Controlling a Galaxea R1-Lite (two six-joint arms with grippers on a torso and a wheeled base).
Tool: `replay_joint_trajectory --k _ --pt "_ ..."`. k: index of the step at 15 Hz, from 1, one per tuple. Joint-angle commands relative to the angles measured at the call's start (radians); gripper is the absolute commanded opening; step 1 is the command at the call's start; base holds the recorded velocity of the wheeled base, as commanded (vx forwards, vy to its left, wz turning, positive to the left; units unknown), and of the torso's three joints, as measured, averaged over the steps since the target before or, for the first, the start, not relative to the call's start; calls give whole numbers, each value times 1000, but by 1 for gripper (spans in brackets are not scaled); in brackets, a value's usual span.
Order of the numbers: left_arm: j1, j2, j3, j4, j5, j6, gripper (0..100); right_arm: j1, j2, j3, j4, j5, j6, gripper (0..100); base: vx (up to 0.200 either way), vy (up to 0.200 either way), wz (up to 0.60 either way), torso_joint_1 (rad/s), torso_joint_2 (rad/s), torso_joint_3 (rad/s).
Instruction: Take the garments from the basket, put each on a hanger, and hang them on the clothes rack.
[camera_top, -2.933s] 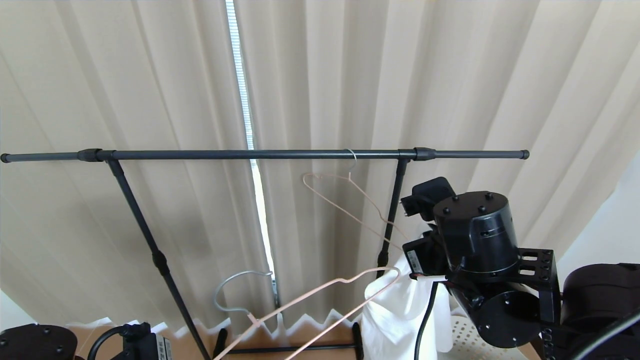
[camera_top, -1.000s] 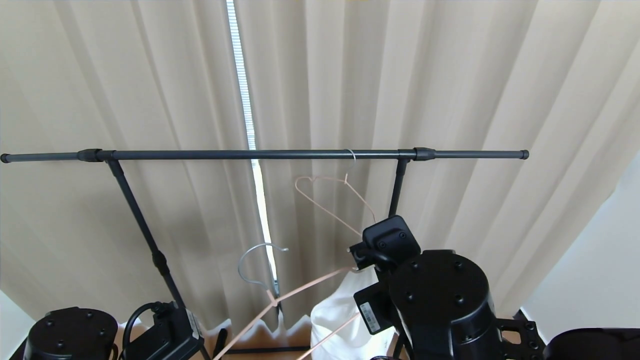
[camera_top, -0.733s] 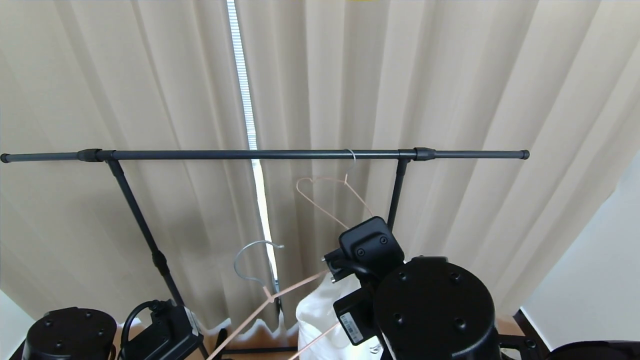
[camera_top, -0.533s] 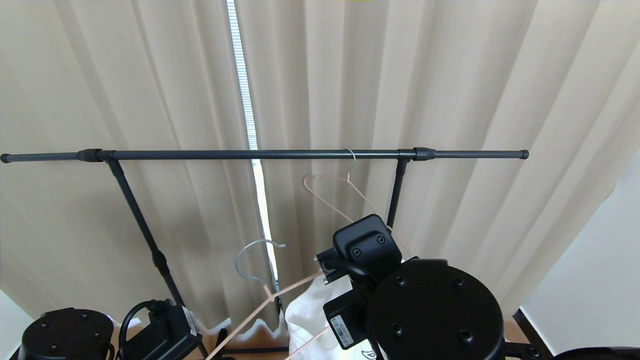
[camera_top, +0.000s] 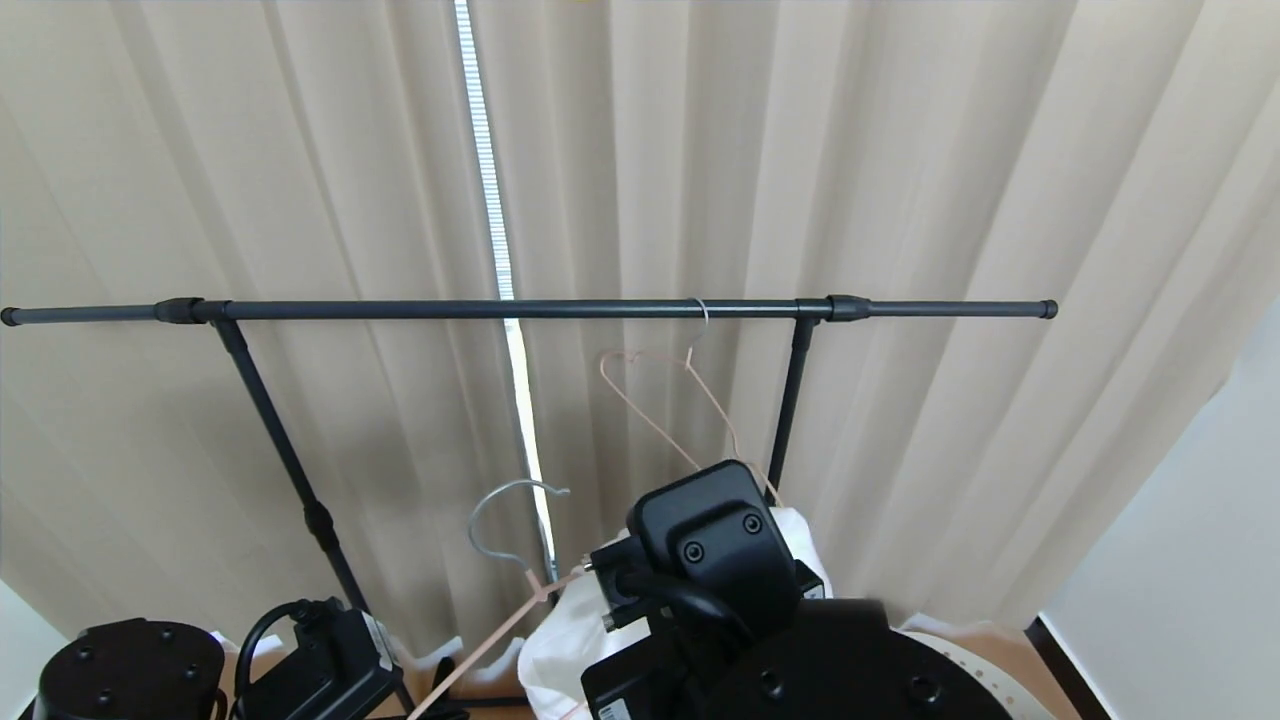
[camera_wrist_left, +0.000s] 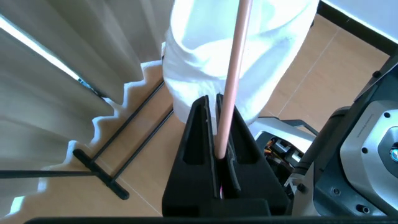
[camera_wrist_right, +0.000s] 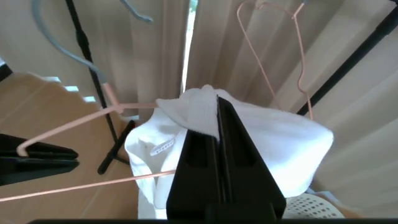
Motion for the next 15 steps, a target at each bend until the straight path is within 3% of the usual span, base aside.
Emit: replay_joint_trajectory --k 1,4,8,9,15 --pt "-4 1 3 -8 -2 0 0 39 21 -23 0 10 37 0 0 0 0 0 0 0" --pt "-5 3 3 -11 -2 0 0 68 21 -40 1 70 89 0 0 0 0 0 0 0" --pt "-32 -8 22 -38 -2 1 0 36 12 -40 -2 66 92 0 0 0 0 0 0 0" --pt "-35 -8 30 -54 -2 1 0 27 9 -39 -2 64 92 100 0 0 0 0 0 0" --pt "-47 -26 39 -74 -2 1 0 -48 -1 -37 0 50 85 100 0 0 0 0 0 0"
